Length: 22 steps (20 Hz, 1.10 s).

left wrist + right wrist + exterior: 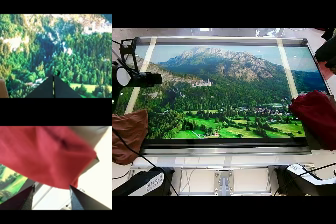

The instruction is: Fold the shirts.

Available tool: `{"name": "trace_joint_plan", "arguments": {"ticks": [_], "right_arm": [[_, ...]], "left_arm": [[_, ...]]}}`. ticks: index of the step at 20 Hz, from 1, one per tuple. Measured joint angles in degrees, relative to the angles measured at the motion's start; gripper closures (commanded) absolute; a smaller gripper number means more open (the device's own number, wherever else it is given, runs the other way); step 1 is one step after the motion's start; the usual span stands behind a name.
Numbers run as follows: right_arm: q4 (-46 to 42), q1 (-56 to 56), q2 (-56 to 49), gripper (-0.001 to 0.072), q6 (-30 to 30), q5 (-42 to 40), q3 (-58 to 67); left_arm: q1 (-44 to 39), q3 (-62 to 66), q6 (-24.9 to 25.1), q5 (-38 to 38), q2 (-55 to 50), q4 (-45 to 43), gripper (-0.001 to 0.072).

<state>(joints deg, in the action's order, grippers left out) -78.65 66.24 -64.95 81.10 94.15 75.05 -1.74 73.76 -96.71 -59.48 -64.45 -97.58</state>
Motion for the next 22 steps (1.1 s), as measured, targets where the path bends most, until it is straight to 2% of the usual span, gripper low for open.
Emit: {"name": "trace_joint_plan", "arguments": {"ticks": [2, 3, 4, 5, 7, 10, 12, 16, 22], "right_arm": [[1.6, 0.48, 0.42, 0.0225, 1.95, 1.42, 2.78], [3.45, 0.61, 0.57, 0.0255, 2.99, 2.21, 5.16], [6.29, 0.7, 0.66, 0.0448, 3.91, 2.64, 8.22], [9.88, 0.66, 0.76, 0.0687, 4.55, 2.89, 11.21], [18.23, -0.46, 1.07, 0.0695, 5.05, 3.26, 16.13], [31.01, -6.08, 1.84, 0.0695, 0.52, 4.85, 19.85], [35.08, -11.32, 2.08, 0.0694, -2.14, 5.27, 20.92], [35.8, -19.69, 2.27, 0.0693, -4.57, 5.42, 21.75], [35.04, -23.17, 2.29, 0.0693, -5.55, 5.31, 22.08]], "left_arm": [[0.0, 0.0, 0.0, 0.0, 0.0, 0.24, 0.0695], [0.0, 0.0, 0.0, 0.0, 0.0, 0.31, 0.0695], [0.0, 0.0, 0.0, -0.02, 0.0, 0.42, 0.0695], [0.0, 0.0, 0.0, 0.0, 0.0, 0.44, 0.0695], [0.0, 0.0, 0.0, -0.02, 0.0, 0.46, 0.0695], [0.0, 0.0, 0.0, -0.07, 0.0, 0.66, 0.0695], [-0.02, 0.0, 0.0, -1.25, 0.0, 0.63, 0.0694], [0.0, 0.0, 0.0, -6.97, 0.0, 0.79, 0.0694], [-0.02, 0.0, 0.0, -10.12, 0.0, 0.79, 0.0695]]}}
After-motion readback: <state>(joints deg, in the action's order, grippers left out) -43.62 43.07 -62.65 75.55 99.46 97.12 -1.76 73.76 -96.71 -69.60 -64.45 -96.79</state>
